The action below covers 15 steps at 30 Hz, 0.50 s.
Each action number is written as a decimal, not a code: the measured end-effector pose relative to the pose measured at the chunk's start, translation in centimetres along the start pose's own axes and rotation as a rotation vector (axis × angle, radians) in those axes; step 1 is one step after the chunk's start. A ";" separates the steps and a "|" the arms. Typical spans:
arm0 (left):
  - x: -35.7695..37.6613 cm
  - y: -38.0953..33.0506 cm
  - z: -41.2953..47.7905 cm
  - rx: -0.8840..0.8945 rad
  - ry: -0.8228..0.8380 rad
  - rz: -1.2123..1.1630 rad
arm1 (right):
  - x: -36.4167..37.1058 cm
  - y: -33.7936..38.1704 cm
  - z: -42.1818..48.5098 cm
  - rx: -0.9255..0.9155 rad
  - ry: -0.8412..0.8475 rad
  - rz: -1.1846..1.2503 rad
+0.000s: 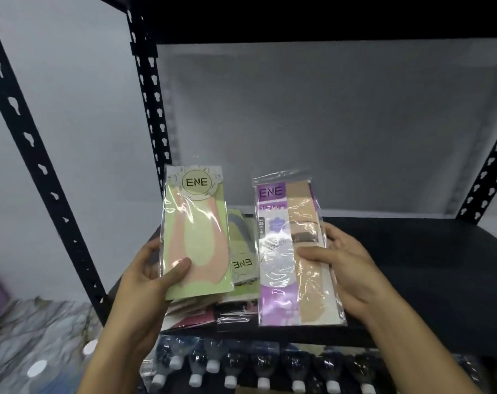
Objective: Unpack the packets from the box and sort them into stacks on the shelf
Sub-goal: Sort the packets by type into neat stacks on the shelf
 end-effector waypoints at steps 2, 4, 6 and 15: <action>1.7 0.5 -0.6 -0.005 0.030 -0.005 | -2.0 0.4 -0.9 -0.045 -0.068 0.009; 3.8 1.2 -1.7 -0.036 0.067 -0.021 | -4.3 0.4 -2.0 -0.057 -0.131 0.016; 6.0 2.0 -2.6 -0.057 0.085 -0.034 | -6.7 0.4 -3.0 -0.054 -0.178 0.013; 17.8 6.5 -7.0 -0.102 0.285 0.059 | -17.0 2.0 -7.7 -0.105 -0.440 -0.053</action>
Point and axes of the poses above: each hand's wrist, its own z-axis towards the middle knuckle, its own x-axis out of the palm, y = z × x, the point moved 2 cm from there along z, towards the middle knuckle, and after that the axes turned 10 degrees about x, right-handed, at the moved point
